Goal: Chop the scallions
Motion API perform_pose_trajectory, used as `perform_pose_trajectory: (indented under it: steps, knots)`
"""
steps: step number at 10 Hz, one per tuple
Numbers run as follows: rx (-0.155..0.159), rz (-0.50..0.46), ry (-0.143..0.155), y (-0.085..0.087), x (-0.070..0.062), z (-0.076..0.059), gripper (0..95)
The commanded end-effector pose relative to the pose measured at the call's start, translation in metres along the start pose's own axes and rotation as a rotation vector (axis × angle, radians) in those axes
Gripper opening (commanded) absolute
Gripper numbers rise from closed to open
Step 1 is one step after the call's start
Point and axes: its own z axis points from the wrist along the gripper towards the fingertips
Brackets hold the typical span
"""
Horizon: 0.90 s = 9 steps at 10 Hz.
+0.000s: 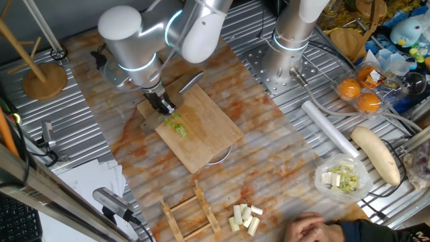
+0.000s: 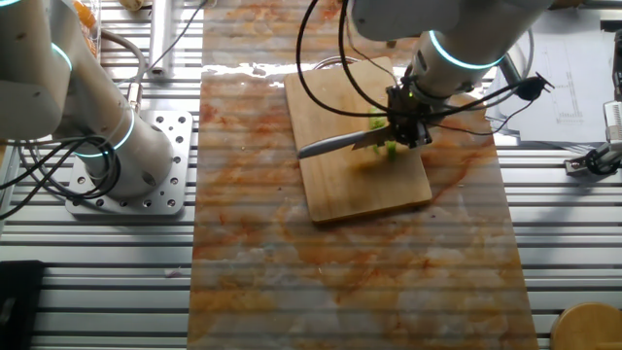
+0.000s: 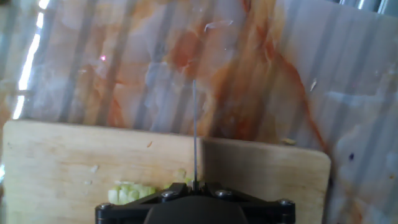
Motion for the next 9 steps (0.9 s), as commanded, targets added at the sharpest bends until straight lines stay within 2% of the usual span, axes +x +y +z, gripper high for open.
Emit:
perform_pose_trajectory:
  steps: [1, 6, 8, 9]
  knots:
    - [-0.002, -0.005, -0.004, -0.004, 0.0, 0.0, 0.0]
    - [0.001, -0.013, -0.006, -0.008, 0.002, 0.007, 0.0]
    - [0.003, -0.022, -0.049, -0.008, 0.005, 0.027, 0.0]
    - [-0.007, -0.008, -0.07, -0.003, -0.001, 0.035, 0.0]
